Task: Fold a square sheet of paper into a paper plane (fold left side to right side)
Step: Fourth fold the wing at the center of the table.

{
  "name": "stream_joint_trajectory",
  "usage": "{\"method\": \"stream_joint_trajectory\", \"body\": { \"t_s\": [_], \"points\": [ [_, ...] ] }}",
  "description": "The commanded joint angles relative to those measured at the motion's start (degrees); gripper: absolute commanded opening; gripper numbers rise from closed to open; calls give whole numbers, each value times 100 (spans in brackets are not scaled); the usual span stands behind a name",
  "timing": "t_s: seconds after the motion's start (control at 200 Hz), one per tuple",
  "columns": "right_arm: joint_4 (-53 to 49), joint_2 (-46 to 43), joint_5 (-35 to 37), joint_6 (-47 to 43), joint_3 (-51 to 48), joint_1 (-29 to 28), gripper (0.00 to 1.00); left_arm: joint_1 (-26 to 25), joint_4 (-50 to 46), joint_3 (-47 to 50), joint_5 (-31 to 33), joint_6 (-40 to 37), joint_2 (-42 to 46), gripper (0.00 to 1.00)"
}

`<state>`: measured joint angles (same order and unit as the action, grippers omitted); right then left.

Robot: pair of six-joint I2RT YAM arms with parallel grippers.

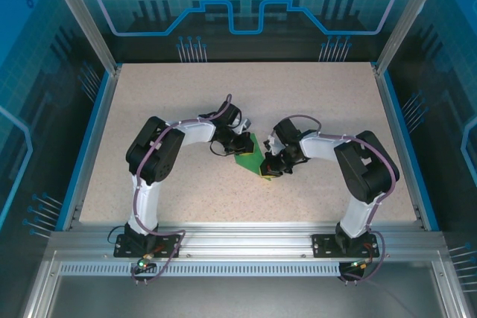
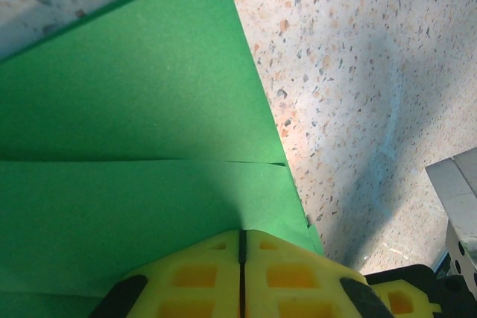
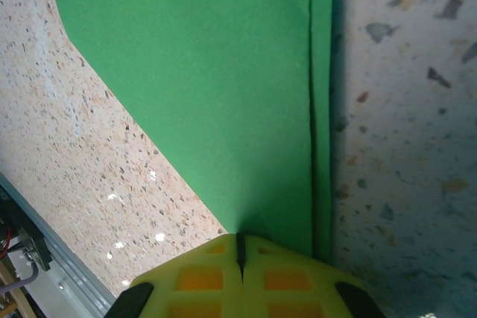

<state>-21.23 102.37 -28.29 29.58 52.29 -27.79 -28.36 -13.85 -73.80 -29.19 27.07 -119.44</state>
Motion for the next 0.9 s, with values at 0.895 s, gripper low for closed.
{"method": "stream_joint_trajectory", "body": {
  "t_s": [0.895],
  "points": [
    [348,-400,-675,114,-1503,795,1,29,-447,-141,663,-9,-491,7]
  ]
}}
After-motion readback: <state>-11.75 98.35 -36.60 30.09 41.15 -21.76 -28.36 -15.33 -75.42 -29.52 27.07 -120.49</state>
